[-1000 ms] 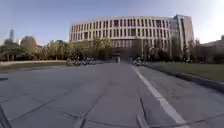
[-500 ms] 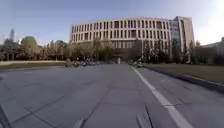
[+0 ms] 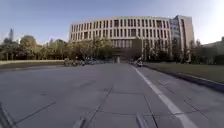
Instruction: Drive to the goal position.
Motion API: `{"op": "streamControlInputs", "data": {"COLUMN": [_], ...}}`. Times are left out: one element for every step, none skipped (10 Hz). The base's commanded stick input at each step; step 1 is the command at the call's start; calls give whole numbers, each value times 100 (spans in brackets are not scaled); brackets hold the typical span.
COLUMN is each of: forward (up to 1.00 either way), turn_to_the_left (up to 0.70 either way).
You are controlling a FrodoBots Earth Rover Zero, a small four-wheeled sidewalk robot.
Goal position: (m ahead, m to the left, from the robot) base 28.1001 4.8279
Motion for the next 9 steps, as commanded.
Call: {"op": "streamControlInputs", "data": {"forward": [60,60,60,60,60,60,60,60,60], "turn_to_the_left": [0,0,0,0,0,0,0,0,0]}}
